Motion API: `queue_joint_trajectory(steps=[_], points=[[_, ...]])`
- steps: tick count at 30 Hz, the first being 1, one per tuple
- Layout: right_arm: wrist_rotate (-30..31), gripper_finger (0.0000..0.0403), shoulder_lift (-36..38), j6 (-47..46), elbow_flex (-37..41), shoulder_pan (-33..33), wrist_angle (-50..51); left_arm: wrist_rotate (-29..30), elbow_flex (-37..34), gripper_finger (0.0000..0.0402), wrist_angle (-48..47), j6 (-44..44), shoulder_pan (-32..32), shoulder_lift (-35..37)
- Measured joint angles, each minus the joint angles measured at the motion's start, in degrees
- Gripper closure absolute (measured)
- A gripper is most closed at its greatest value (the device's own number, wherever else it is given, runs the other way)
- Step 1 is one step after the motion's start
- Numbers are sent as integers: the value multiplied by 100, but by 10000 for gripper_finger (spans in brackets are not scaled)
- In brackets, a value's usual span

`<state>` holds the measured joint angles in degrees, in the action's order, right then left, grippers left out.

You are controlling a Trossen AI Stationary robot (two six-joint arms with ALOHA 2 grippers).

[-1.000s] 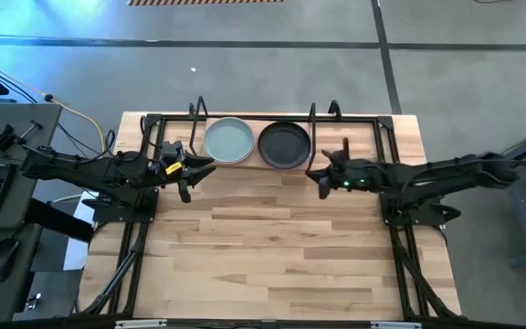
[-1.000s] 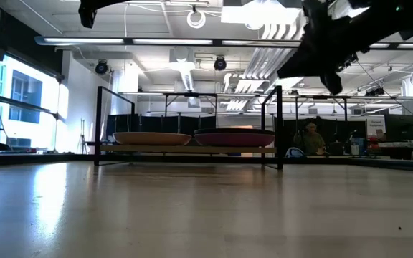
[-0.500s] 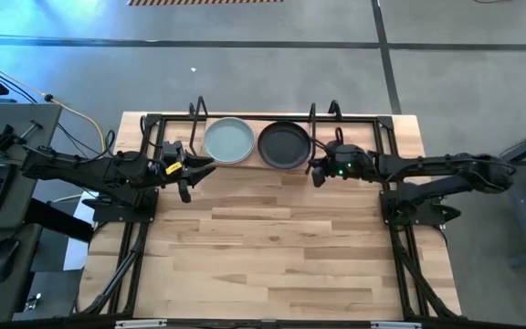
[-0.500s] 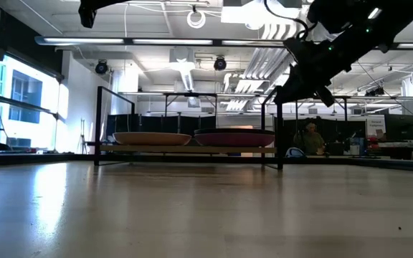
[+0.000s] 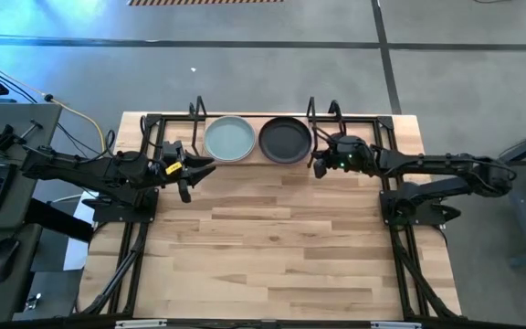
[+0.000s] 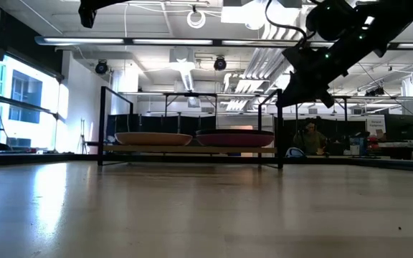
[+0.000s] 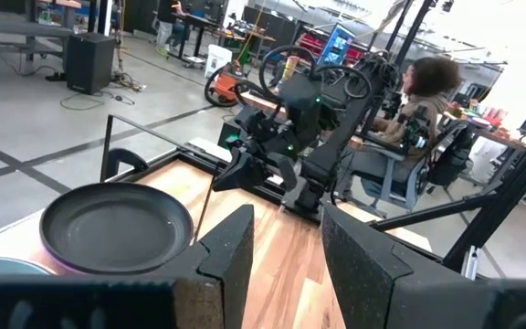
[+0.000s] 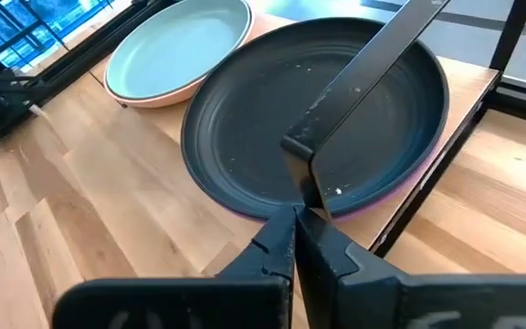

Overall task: Place and stack plates onto a shelf
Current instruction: Return to Home Position

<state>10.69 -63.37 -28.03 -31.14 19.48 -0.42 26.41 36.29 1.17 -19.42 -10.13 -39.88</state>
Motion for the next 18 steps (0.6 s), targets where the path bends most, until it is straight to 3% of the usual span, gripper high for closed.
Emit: queue_joint_trajectory(steps=[5, 9, 18], points=[[-371, 403, 59, -48, 0, -104, -74, -3, 0, 280, 0, -1, 0, 0], [-406, 403, 398, -148, -118, -595, -147, -6, 0, 280, 3, -145, 0, 0], [-213, 403, 760, 806, -1349, -1926, -170, 16, 0, 280, 41, -146, 0, 2]])
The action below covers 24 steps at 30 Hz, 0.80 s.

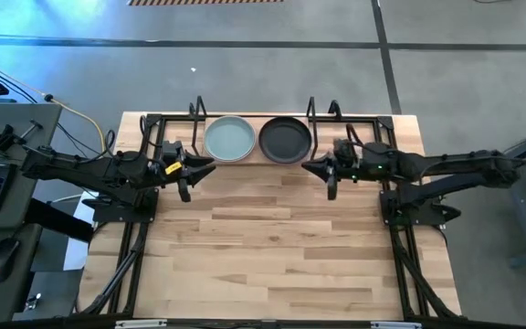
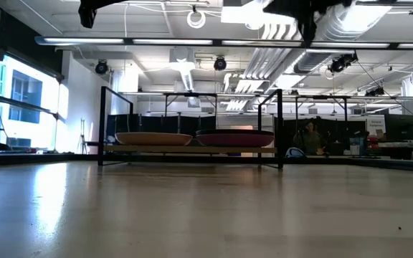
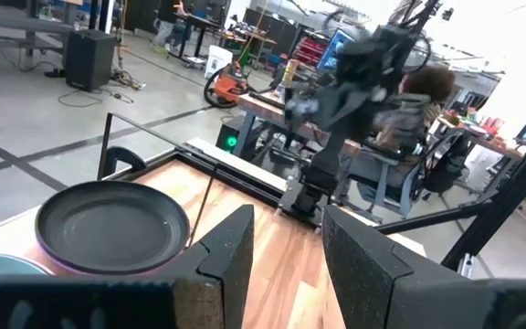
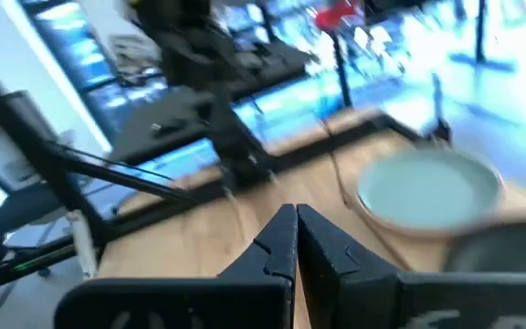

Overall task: Place and stack plates onto a shelf
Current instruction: Return to Home Position

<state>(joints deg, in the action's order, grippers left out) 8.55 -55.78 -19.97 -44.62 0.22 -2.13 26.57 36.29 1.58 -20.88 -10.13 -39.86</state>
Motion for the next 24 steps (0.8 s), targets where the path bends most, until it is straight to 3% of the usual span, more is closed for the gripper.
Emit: queue_joint_trajectory(steps=[6, 24], points=[[5, 403, -47, 709, -498, -296, 8, 12, 0, 280, 9, 334, 0, 0], [18, 403, -51, 700, -522, -296, 19, 12, 2, 280, 263, 608, 0, 0]])
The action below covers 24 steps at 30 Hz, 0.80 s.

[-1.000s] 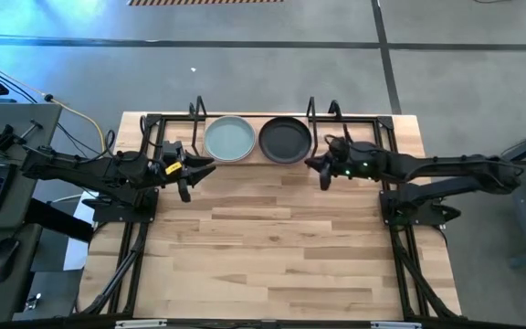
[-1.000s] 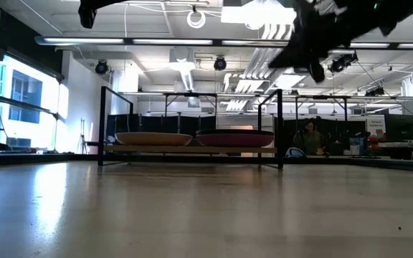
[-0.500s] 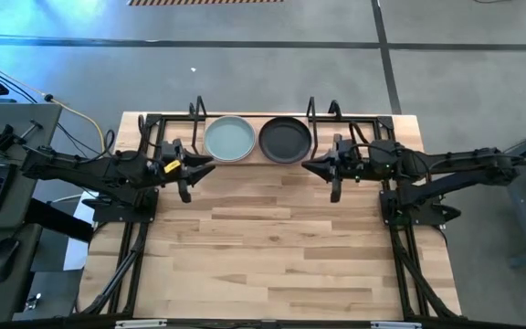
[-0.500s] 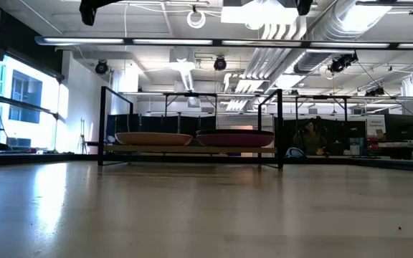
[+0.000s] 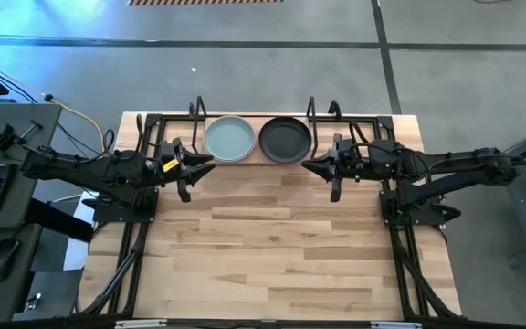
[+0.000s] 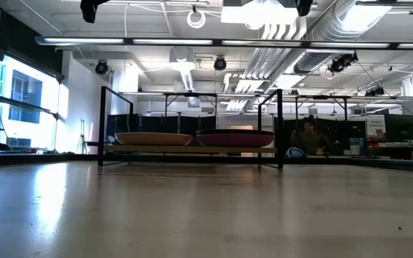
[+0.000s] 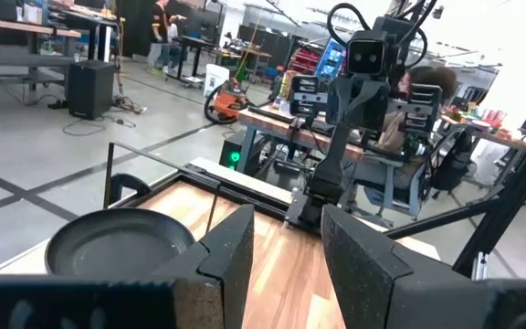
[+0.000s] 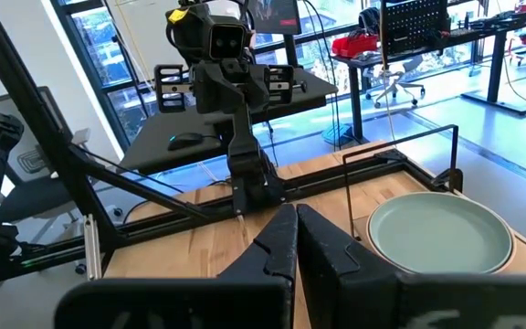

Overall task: Place and stack plates onto a shelf
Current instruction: Return to Home Position

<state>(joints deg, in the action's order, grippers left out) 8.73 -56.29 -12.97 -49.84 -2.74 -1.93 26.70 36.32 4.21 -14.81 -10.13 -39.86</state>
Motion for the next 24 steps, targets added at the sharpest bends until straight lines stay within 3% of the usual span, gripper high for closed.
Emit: queue_joint_trajectory(steps=[24], points=[[-17, 403, 0, 146, 7, 0, -117, 2, 0, 280, -2, 0, 0, 0]])
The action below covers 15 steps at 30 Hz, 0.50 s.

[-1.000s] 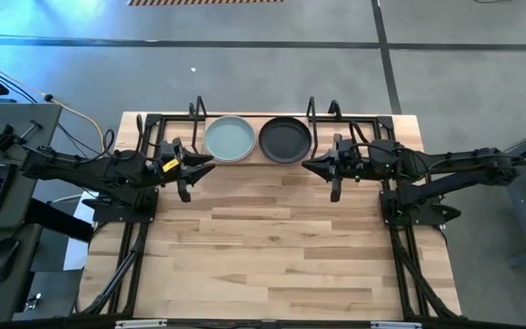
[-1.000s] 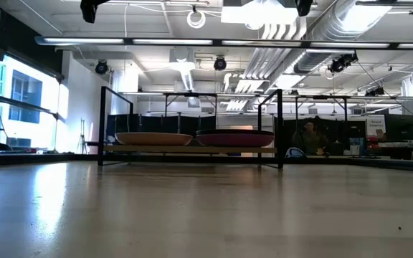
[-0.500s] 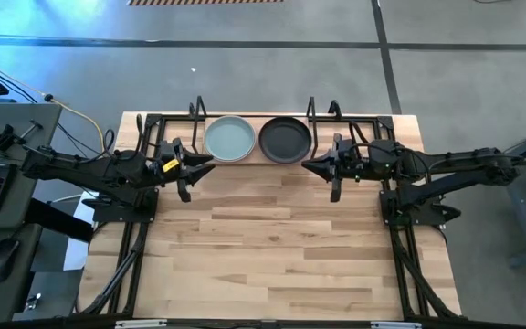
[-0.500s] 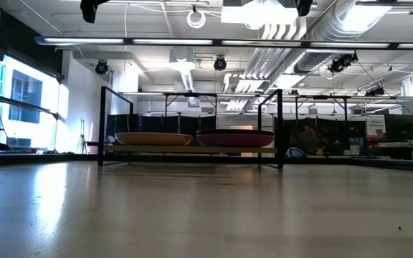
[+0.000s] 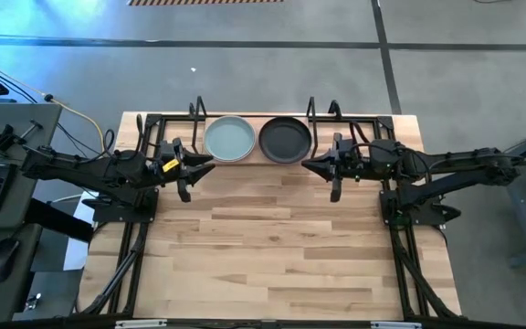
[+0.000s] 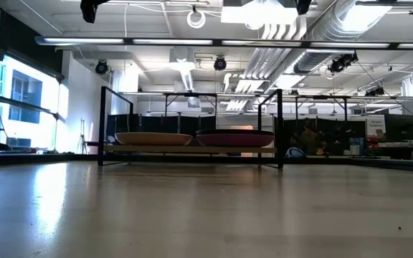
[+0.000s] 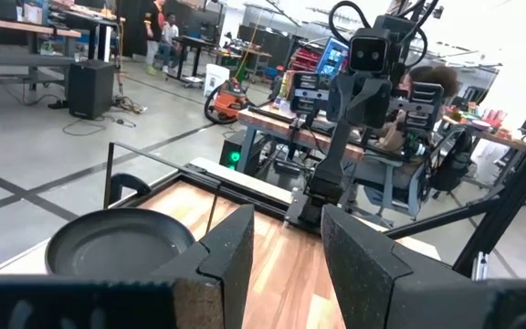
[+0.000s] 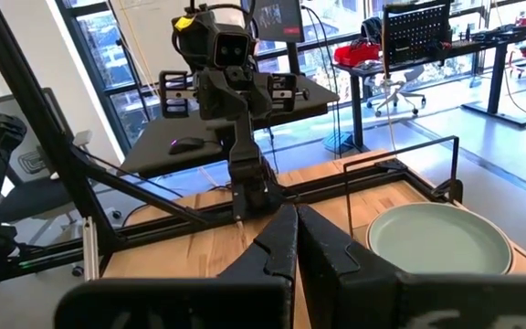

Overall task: Place and stack plates onto a shelf
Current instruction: Return to Home Position

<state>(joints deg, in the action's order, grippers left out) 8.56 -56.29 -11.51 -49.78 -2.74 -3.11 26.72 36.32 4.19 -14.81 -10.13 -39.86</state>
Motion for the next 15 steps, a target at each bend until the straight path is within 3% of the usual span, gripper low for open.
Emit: queue_joint_trajectory(steps=[15], points=[[-125, 403, 0, -205, 2, 2, -99, -562, -2, 280, -9, -3, -2, 50]])
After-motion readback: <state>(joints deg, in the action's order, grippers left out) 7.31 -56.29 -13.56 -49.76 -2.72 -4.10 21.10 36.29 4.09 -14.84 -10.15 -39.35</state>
